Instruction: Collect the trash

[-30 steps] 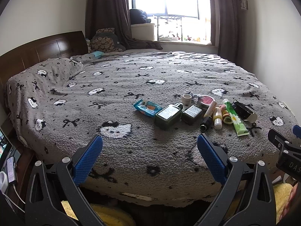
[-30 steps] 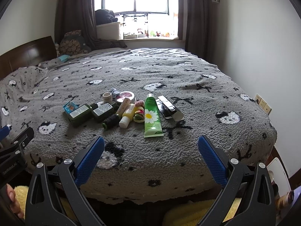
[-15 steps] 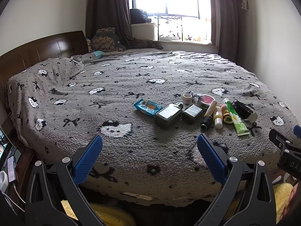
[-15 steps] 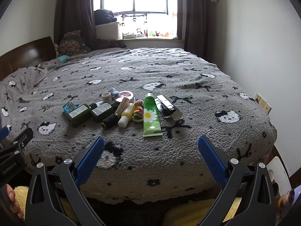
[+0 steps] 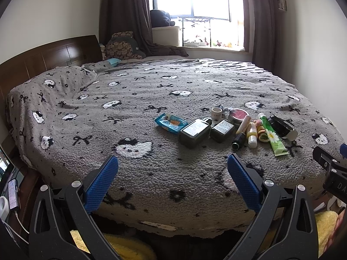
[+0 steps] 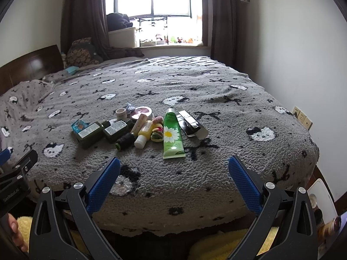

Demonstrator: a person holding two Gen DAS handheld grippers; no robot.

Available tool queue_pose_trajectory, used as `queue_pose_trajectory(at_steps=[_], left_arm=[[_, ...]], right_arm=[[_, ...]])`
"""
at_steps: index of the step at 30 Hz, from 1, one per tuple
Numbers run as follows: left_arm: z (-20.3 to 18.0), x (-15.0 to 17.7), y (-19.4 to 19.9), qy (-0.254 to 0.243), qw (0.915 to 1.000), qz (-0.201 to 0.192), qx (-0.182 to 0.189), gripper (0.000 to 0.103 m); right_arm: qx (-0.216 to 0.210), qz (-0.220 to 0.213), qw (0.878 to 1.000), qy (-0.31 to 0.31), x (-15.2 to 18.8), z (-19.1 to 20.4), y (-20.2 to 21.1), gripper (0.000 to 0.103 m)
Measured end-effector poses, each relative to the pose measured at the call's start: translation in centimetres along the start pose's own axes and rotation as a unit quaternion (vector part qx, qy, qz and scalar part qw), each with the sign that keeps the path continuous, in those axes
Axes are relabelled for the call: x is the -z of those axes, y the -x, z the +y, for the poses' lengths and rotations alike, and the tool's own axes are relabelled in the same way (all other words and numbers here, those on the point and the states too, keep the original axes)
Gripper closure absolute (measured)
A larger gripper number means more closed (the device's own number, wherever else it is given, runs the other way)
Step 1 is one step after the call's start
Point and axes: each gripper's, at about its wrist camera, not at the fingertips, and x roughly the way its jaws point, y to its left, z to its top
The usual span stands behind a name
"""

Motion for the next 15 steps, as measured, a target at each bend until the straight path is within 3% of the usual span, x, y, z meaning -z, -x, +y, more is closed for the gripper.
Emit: queue_pose_trajectory(at_steps=[7, 15], left_arm=[[0.3, 0.2, -0.5, -0.002, 1.0000, -0.006, 0.001, 0.008], [0.4, 0.9, -3.7, -0.014, 0.9997, 0.012, -0.016, 0.008]], right_arm=[[-0.013, -0.006, 1.000, -0.005, 0.0, -0.7, -0.5, 0.003], [0.005, -0.018, 1.000, -0.008, 0.4, -2.2, -1.6, 0.003]])
